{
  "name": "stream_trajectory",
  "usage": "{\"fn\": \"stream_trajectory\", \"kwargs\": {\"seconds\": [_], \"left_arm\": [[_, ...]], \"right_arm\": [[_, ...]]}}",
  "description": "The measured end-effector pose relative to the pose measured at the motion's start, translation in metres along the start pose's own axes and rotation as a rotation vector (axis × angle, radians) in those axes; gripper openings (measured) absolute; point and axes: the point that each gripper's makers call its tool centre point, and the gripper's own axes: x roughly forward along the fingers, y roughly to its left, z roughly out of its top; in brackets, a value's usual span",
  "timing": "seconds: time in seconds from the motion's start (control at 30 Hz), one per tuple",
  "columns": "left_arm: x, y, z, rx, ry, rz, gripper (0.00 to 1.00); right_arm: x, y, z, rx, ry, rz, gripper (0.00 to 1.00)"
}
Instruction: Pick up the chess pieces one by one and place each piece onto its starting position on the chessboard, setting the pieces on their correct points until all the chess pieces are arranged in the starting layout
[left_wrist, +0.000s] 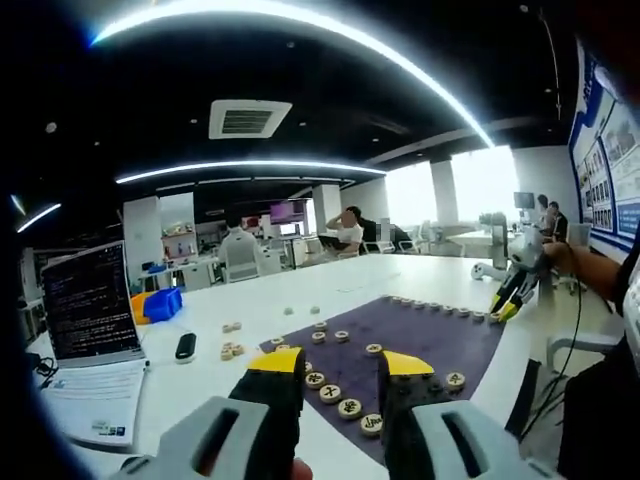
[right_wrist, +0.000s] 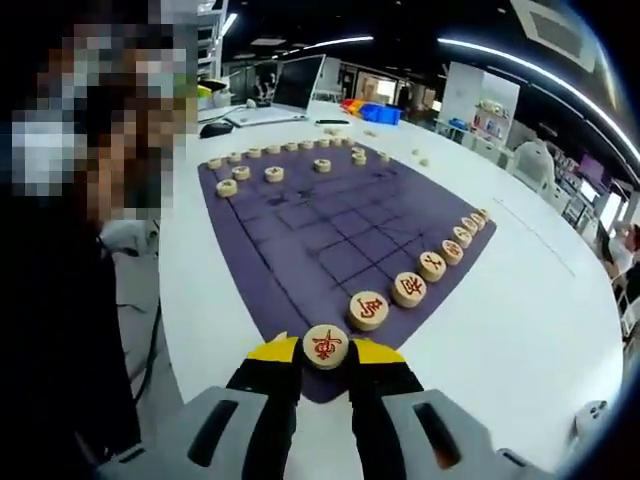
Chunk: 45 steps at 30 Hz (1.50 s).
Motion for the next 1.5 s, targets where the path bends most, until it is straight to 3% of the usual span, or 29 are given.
{"fn": "stream_trajectory", "kwargs": {"seconds": [0.2, 0.3, 0.33, 0.4, 0.57, 0.8, 0.93, 0.97, 1.07, 1.17, 1.2, 1.3, 1.5], "left_arm": [[0.001, 0.0, 0.0, 0.001, 0.001, 0.0, 0.31], [0.001, -0.001, 0.001, 0.002, 0.0, -0.002, 0.31], [0.0, -0.001, 0.001, 0.003, -0.004, 0.001, 0.31], [-0.001, 0.004, 0.003, -0.005, -0.013, 0.015, 0.31], [-0.002, 0.011, 0.004, -0.021, -0.02, 0.042, 0.31], [-0.002, 0.01, 0.008, -0.024, -0.032, 0.046, 0.31], [-0.002, 0.011, 0.009, -0.03, -0.04, 0.045, 0.31], [-0.002, 0.012, 0.009, -0.029, -0.039, 0.048, 0.31], [-0.004, 0.019, 0.006, -0.032, -0.034, 0.066, 0.31], [-0.01, 0.032, 0.009, -0.06, -0.05, 0.116, 0.31], [-0.013, 0.035, 0.012, -0.062, -0.056, 0.132, 0.31], [-0.019, 0.035, 0.02, -0.059, -0.075, 0.148, 0.31], [-0.019, 0.028, 0.032, -0.059, -0.115, 0.133, 0.31]], "right_arm": [[0.0, 0.0, 0.001, -0.019, -0.014, -0.018, 0.21], [-0.006, -0.006, 0.003, -0.093, -0.014, -0.063, 0.3], [-0.011, -0.007, 0.009, -0.112, -0.046, -0.084, 0.31], [-0.02, -0.004, 0.025, -0.054, -0.138, -0.083, 0.31], [-0.04, -0.01, 0.062, -0.024, -0.303, -0.136, 0.34], [-0.074, -0.034, 0.138, 0.16, -0.671, -0.225, 0.36], [-0.081, -0.043, 0.166, 0.219, -0.773, -0.243, 0.38], [-0.086, -0.041, 0.18, 0.219, -0.824, -0.239, 0.38], [-0.083, -0.029, 0.2, 0.163, -0.826, -0.195, 0.43], [-0.068, -0.024, 0.202, 0.107, -0.729, -0.171, 0.47], [-0.066, -0.025, 0.205, 0.073, -0.726, -0.178, 0.46], [-0.062, -0.02, 0.208, 0.058, -0.705, -0.148, 0.43], [-0.064, -0.015, 0.206, 0.069, -0.725, -0.144, 0.42]]}}
